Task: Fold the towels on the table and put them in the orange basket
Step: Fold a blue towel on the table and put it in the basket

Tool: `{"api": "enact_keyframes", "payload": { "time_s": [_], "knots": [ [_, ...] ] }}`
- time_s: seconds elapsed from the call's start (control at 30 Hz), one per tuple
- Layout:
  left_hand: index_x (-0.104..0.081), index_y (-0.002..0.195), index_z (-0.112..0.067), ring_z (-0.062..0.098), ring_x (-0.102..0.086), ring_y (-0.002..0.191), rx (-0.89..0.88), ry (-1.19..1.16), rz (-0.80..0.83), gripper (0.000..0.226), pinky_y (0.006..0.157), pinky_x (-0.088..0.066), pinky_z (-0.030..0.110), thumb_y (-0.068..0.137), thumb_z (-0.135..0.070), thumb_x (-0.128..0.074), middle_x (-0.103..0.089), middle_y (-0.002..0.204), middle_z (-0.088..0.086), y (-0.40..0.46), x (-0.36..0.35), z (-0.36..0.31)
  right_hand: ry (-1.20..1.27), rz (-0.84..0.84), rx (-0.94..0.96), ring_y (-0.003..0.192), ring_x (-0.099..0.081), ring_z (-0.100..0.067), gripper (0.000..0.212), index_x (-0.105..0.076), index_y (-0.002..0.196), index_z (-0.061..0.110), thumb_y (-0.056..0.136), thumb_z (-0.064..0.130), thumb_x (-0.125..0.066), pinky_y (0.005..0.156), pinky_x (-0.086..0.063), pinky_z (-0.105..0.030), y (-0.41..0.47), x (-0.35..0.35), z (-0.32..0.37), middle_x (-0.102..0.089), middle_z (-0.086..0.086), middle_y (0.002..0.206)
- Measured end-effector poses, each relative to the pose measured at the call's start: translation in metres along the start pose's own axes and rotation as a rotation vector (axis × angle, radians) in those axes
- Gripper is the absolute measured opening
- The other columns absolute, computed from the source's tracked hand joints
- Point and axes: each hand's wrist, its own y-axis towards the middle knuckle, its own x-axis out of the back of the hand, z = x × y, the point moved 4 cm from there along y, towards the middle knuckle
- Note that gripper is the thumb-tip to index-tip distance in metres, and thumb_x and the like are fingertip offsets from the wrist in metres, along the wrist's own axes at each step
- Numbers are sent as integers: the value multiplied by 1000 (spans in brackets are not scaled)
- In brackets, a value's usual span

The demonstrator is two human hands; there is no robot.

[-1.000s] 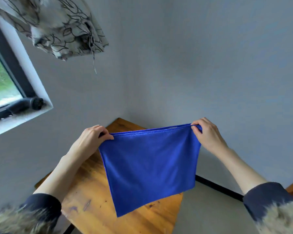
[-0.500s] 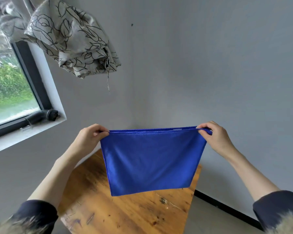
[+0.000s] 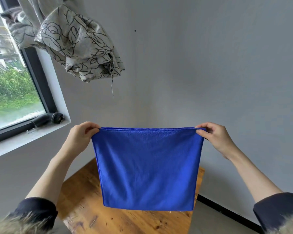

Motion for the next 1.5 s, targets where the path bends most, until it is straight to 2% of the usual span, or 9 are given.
{"api": "enact_keyframes", "payload": {
  "time_s": [0.13, 0.27, 0.4, 0.57, 0.73, 0.87, 1.1, 1.27, 1.5],
  "knots": [
    [-67, 90, -8, 15, -57, 82, 23, -66, -33, 16, 66, -35, -2, 87, 2, -55, -65, 89, 4, 0, 6, 7, 352, 64, -124, 77, -62, -14, 14, -66, 86, 7, 86, -4, -56, 75, -54, -22, -3, -8, -2, -66, -8, 83],
    [-64, 87, -13, 16, -56, 80, 24, -106, -68, 18, 65, -36, -4, 88, 2, -55, -64, 88, 3, -3, 10, 6, 590, 76, -159, 71, -65, -11, 13, -63, 84, 3, 87, -4, -53, 66, -54, -20, -1, -12, 1, -69, -3, 74],
    [-67, 87, -12, -5, -57, 72, -22, -78, -71, 18, 67, -37, 0, 87, 3, -56, -64, 85, 1, -3, 15, 3, 649, 56, -188, 70, -63, -12, 17, -63, 81, 4, 87, -6, -50, 65, -54, -20, 3, -15, 1, -68, -2, 71],
    [-71, 88, -9, 25, -58, 75, -95, 16, 3, 15, 75, -42, 24, 85, 1, -60, -64, 78, 2, -1, 19, 0, 565, -20, -212, 72, -60, -17, 18, -63, 79, 2, 86, -9, -50, 65, -55, -19, 7, -17, -3, -66, -6, 72],
    [-70, 88, -12, -12, -56, 70, -94, -100, -38, 15, 69, -38, 1, 86, -1, -60, -64, 78, -6, -7, 20, -3, 746, -49, -257, 74, -59, -17, 15, -62, 84, 3, 87, -6, -50, 66, -54, -21, 8, -22, -9, -65, -6, 74],
    [-68, 89, -16, -15, -57, 73, -59, -219, -59, 14, 72, -40, 1, 89, -7, -58, -67, 84, -10, -11, 21, 2, 878, 12, -283, 74, -60, -15, 13, -62, 85, 7, 88, 1, -51, 66, -54, -20, 10, -23, -8, -65, -4, 75],
    [-70, 100, -10, -15, -57, 79, -41, -150, -2, 19, 76, -39, 0, 88, -1, -57, -67, 92, 0, -11, 18, 12, 810, -6, -279, 69, -64, -13, 17, -65, 94, 6, 87, -2, -52, 67, -55, -20, 14, -23, -10, -69, -3, 72],
    [-69, 90, -11, 19, -59, 82, 79, -52, 67, 14, 76, -43, 20, 87, -1, -60, -67, 86, 5, -12, 7, 31, 621, 49, -286, 73, -65, -12, 24, -63, 106, 3, 87, -6, -52, 71, -55, -19, 15, -28, -19, -70, -5, 76],
    [-63, 91, -4, 21, -51, 81, 169, 105, 70, 10, 73, -31, 25, 89, -1, -53, -60, 86, 4, -12, -23, 65, -80, 167, -211, 87, -62, -18, 23, -65, 110, -1, 89, -1, -55, 79, -52, -15, 36, -54, -45, -66, -11, 101]
  ]
}}
